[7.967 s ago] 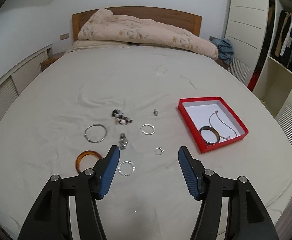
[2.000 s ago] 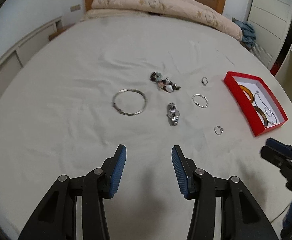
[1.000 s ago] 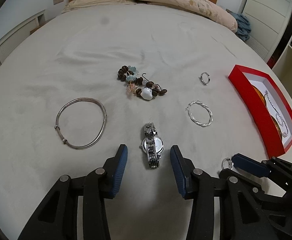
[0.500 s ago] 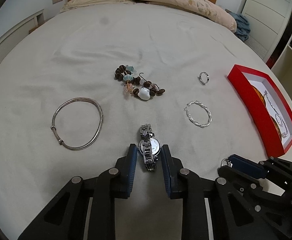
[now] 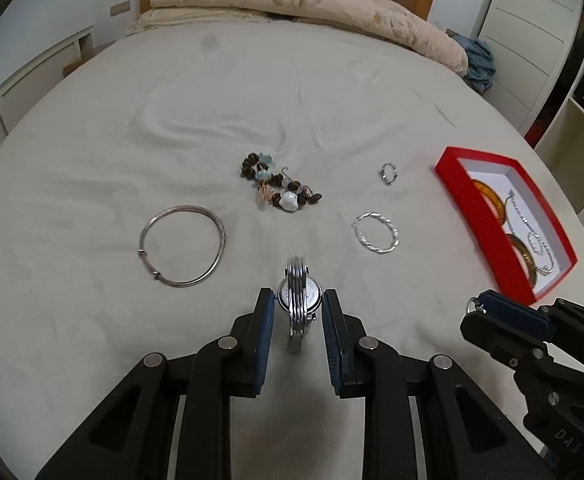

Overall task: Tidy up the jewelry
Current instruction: 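Carry the wristwatch and silver ring over the red box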

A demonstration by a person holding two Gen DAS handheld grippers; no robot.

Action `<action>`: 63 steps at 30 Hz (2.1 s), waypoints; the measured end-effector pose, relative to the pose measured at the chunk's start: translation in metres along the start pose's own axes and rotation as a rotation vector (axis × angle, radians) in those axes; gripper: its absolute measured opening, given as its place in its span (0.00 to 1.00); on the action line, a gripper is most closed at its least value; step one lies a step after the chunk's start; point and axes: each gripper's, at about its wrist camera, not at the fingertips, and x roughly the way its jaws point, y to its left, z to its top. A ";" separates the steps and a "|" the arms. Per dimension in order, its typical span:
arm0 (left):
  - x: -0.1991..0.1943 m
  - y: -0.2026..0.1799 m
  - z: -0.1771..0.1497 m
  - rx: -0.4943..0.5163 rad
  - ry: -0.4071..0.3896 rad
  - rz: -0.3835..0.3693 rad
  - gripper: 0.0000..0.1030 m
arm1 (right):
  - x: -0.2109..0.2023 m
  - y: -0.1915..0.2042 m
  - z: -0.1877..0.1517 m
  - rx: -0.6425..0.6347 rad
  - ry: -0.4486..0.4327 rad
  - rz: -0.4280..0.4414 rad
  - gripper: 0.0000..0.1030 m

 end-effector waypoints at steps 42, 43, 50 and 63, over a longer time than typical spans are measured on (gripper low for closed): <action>0.038 -0.007 -0.019 -0.004 0.057 0.007 0.15 | -0.038 -0.045 -0.025 0.094 -0.040 -0.022 0.17; 0.036 -0.006 -0.019 -0.005 0.056 0.007 0.15 | -0.039 -0.045 -0.025 0.095 -0.041 -0.022 0.17; 0.015 -0.017 -0.010 0.003 0.018 -0.036 0.15 | -0.055 -0.052 -0.022 0.099 -0.068 -0.035 0.17; 0.001 -0.124 0.044 0.121 -0.043 -0.263 0.15 | -0.085 -0.152 -0.005 0.150 -0.083 -0.210 0.18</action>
